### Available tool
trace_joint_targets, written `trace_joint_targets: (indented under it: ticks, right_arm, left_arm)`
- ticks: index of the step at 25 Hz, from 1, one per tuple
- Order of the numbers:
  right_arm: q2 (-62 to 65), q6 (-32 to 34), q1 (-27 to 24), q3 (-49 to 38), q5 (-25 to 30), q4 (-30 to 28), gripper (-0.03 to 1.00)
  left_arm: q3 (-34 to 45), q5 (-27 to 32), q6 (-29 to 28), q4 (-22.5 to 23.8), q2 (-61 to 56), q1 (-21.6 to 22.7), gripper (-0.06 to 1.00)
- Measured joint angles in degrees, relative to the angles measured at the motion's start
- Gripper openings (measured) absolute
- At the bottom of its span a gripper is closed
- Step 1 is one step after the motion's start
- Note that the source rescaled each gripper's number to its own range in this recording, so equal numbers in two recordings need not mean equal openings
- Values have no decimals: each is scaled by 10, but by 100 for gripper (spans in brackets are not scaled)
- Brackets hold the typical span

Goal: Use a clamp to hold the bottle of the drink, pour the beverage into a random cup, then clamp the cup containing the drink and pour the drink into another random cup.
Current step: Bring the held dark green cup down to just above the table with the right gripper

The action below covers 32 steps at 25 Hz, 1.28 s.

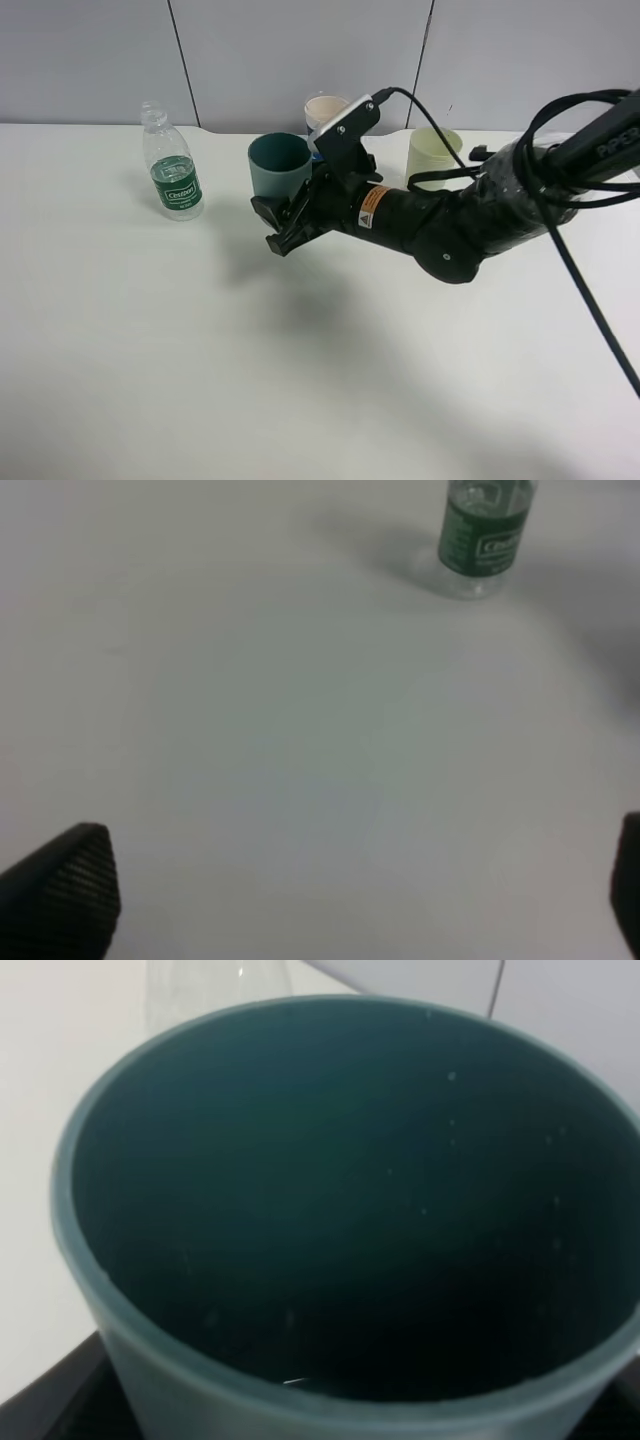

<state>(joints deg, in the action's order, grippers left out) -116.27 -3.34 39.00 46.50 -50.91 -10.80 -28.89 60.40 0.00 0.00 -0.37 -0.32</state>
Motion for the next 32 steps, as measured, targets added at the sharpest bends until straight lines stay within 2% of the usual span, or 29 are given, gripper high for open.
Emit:
trace_joint_targets:
  ticks: [9,17,30,31,32]
  right_arm:
    - [-85,-2,0,1,-74,0,0]
    - [-121,-4,0,1,-107,1,0]
    - [-122,-6,0,1,-108,-2,0]
    - [-119,-6,0,1,-103,-2,1]
    - [-117,-6,0,1,-97,-3,10]
  left_arm:
    - [0,0,0,0,0,0,100]
    - [0,0,0,0,0,0,100]
    - [0,0,0,0,0,0,100]
    - [0,0,0,0,0,0,100]
    - [0,0,0,0,0,0,100]
